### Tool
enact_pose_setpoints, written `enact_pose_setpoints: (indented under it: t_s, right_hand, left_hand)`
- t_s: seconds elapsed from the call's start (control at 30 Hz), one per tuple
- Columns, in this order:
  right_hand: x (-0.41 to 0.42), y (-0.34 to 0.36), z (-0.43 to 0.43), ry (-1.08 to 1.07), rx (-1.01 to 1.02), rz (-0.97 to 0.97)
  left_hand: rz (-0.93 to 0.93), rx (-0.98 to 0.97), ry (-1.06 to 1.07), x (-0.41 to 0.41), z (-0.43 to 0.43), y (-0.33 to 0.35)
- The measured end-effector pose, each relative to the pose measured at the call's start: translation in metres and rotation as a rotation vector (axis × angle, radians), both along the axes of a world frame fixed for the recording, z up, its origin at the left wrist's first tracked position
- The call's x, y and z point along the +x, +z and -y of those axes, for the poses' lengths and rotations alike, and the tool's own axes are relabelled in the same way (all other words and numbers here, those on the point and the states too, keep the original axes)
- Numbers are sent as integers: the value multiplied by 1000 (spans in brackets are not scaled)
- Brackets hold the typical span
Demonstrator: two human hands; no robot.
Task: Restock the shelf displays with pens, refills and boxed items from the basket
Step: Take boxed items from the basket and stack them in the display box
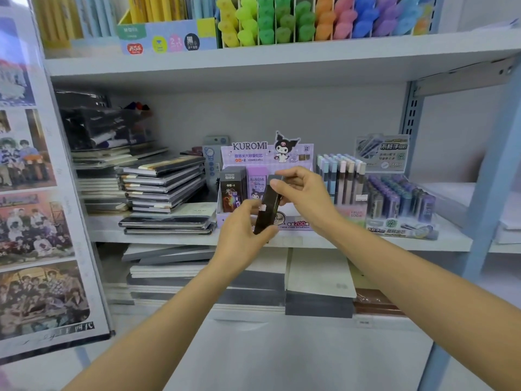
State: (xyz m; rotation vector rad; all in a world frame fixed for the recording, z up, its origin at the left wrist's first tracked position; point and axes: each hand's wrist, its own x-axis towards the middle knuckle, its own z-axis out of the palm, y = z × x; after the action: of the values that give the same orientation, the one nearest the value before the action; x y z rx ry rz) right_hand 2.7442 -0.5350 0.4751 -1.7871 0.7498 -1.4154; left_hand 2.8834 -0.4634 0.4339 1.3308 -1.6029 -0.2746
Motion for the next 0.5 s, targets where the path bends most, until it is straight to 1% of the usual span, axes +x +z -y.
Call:
enact_pose_setpoints:
  t_s: [0.07,0.13,0.2,0.23,0.3,0.33,0.43,0.5]
  right_hand:
    - [-1,3,0,97,22,11]
    - [-6,6,3,140,8,-63]
    - [-12,9,7,85,-51,-202]
    - [-15,11,9,39,-75,-229]
    - [-20,16,13,-49,-117,-214]
    - [-22,19,15,-84,-141,-191]
    - [-25,35,21,-172,-226,-154]
    - [-23,44,26,-252,-327,-250]
  left_hand:
    - [-47,-22,-76,-2,-1,3]
    - [-73,-31,-151,-1,-2,5]
    - [-64,-35,-162,2,1,5]
    - [-59,-44,-165,4,3,3]
    - [-33,-62,-149,7,5,0]
    - [32,-84,-97,10,8,-3]
    - [403,-159,77,23,16,-17]
    - [632,-139,97,27,22,-26]
